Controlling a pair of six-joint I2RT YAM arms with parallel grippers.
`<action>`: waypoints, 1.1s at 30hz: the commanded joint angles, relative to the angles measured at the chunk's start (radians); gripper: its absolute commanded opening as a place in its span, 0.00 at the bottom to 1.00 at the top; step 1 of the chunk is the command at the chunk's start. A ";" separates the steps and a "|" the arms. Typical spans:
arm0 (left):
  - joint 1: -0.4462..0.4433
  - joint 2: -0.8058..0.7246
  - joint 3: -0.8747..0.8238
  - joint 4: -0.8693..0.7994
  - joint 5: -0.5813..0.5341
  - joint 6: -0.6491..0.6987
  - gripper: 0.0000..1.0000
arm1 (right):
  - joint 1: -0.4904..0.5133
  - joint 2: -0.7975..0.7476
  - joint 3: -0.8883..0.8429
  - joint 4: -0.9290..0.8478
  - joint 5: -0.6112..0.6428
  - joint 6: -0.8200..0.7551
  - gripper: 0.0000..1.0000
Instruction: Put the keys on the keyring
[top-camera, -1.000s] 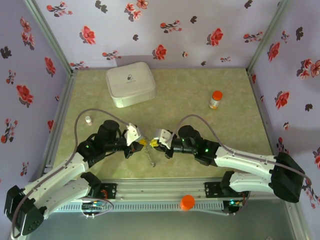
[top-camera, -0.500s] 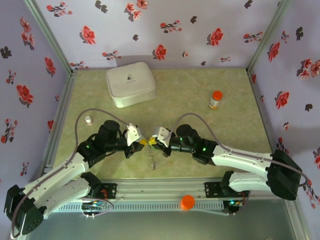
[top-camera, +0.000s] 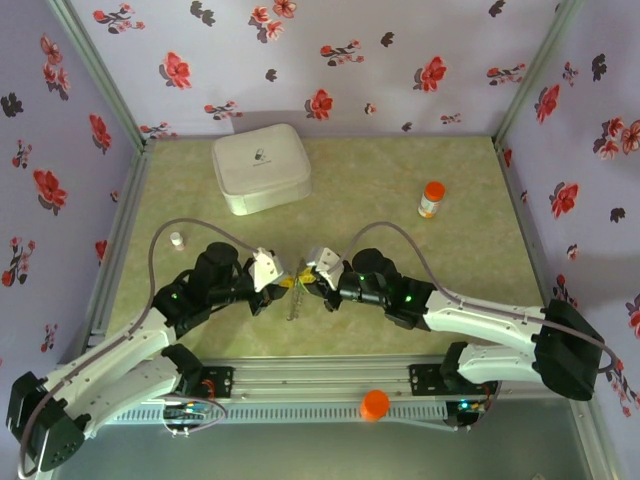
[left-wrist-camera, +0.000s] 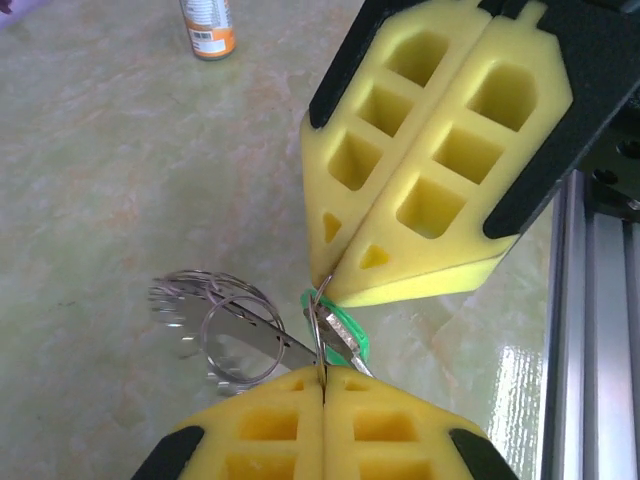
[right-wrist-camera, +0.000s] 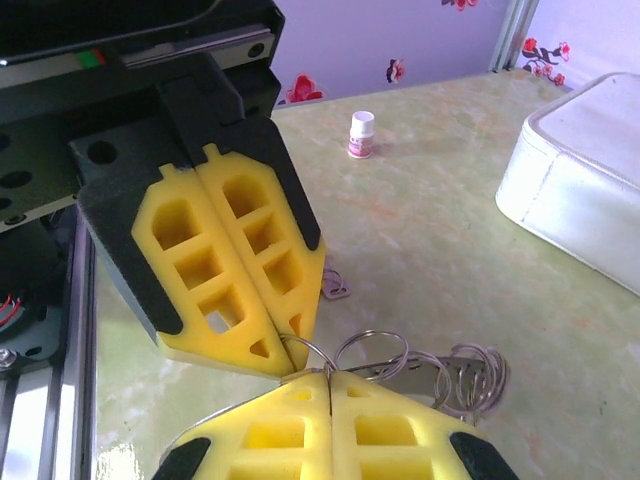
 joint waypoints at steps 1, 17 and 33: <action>-0.021 -0.033 -0.013 0.018 -0.024 0.059 0.00 | -0.007 -0.007 0.003 0.045 0.072 0.070 0.00; -0.084 -0.032 -0.026 0.049 -0.153 0.119 0.00 | -0.006 -0.019 -0.013 0.109 -0.103 0.072 0.00; -0.084 -0.027 -0.051 0.093 -0.124 -0.050 0.00 | 0.012 -0.132 -0.036 -0.257 0.202 -0.435 0.00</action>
